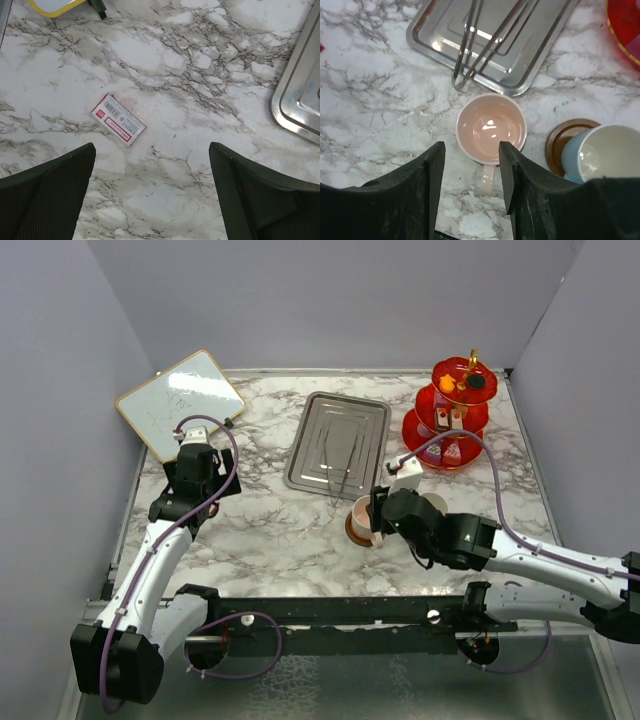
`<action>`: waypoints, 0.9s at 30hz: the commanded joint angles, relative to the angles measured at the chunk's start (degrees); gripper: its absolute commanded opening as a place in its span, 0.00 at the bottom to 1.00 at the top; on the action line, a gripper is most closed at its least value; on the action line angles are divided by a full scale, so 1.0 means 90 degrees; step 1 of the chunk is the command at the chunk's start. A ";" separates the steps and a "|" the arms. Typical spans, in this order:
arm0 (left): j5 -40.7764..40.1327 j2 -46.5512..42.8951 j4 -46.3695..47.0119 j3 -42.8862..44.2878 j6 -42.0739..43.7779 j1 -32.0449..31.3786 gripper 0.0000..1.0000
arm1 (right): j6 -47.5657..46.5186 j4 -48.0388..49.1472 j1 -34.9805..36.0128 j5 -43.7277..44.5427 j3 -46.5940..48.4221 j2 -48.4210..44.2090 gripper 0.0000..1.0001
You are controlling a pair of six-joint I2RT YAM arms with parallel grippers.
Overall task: Serve the afternoon tea
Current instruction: Reset both arms
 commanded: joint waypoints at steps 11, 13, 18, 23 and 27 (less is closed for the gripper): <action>0.0123 -0.0179 -0.0139 0.1261 -0.0128 -0.0012 0.99 | -0.1721 -0.0156 -0.4697 -0.2914 0.1181 -0.0663 0.51; 0.0093 -0.0226 -0.0200 0.1553 -0.0067 -0.0007 0.99 | -0.1832 -0.0290 -0.5248 -0.3159 0.1504 -0.0414 0.53; -0.0264 -0.0179 -0.0292 0.2371 0.0103 -0.0007 0.99 | -0.1778 -0.0216 -0.5658 -0.2598 0.2539 -0.0076 0.58; -0.0609 0.0019 -0.0386 0.3143 0.0618 -0.0007 0.99 | -0.2708 0.0177 -0.5658 -0.2772 0.3482 0.0008 0.90; -0.0717 0.0118 -0.0361 0.3491 0.0752 -0.0012 0.99 | -0.3265 0.0772 -0.5658 -0.3218 0.3201 -0.0207 0.92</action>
